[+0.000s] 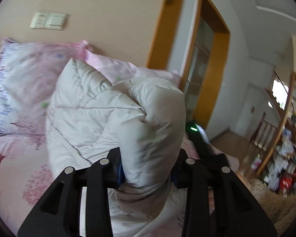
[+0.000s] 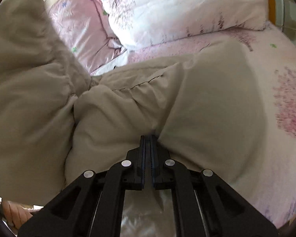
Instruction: Fold large clothes
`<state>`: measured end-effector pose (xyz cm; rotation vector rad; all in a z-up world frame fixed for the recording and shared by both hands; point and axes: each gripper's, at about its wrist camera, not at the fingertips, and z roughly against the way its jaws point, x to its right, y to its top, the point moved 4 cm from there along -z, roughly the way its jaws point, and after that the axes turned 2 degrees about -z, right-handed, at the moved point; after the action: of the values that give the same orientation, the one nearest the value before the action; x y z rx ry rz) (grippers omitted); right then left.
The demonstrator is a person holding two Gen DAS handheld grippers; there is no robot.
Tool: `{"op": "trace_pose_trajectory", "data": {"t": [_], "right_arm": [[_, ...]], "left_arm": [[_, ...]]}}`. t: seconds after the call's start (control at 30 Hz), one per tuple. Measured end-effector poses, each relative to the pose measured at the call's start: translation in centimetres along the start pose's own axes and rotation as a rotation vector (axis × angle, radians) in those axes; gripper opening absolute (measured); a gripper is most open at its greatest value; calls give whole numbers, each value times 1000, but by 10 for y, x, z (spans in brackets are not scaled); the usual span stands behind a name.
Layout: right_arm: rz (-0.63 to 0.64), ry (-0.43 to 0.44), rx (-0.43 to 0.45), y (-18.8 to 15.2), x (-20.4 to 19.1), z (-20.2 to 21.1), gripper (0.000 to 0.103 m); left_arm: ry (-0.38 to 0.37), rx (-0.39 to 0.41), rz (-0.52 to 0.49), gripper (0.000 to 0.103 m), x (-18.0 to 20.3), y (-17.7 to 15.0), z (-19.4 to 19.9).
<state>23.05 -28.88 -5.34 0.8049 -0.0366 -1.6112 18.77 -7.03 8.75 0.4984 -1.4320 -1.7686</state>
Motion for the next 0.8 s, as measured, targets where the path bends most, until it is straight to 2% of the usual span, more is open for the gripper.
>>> {"op": "trace_pose_trajectory", "data": {"t": [0.07,0.13,0.17,0.2,0.23,0.27,0.3,0.33,0.47,0.57,0.7,0.8], "right_arm": [[-25,25,-2,1,6,8,4],[-59,27,55,4,22,33,5],[-84,16,111,6,35,53,5],[-115,12,152,7,48,68,10],[-145,18,177,7,58,79,25],[-183,30,202,7,70,91,34],[-228,46,230,7,83,104,50],[-247,55,244,7,90,110,55],[-277,108,300,11,103,134,55],[-213,138,310,16,89,144,55],[-89,173,268,26,59,149,55],[-5,187,188,37,35,140,56]], "left_arm": [[-17,-40,-24,37,13,-6,-18],[-28,-68,-49,37,24,-11,-32],[-37,-80,-60,37,29,-15,-39],[-45,-91,-66,38,33,-17,-45],[-56,-103,-74,37,39,-18,-53],[-63,-110,-80,37,42,-20,-57],[-69,-119,-89,38,47,-21,-63],[-77,-129,-95,39,51,-23,-70],[-84,-183,-158,40,72,-36,-98],[-63,-204,-220,41,87,-47,-114],[-63,-229,-239,42,94,-54,-129],[-73,-250,-233,43,95,-60,-138]]}}
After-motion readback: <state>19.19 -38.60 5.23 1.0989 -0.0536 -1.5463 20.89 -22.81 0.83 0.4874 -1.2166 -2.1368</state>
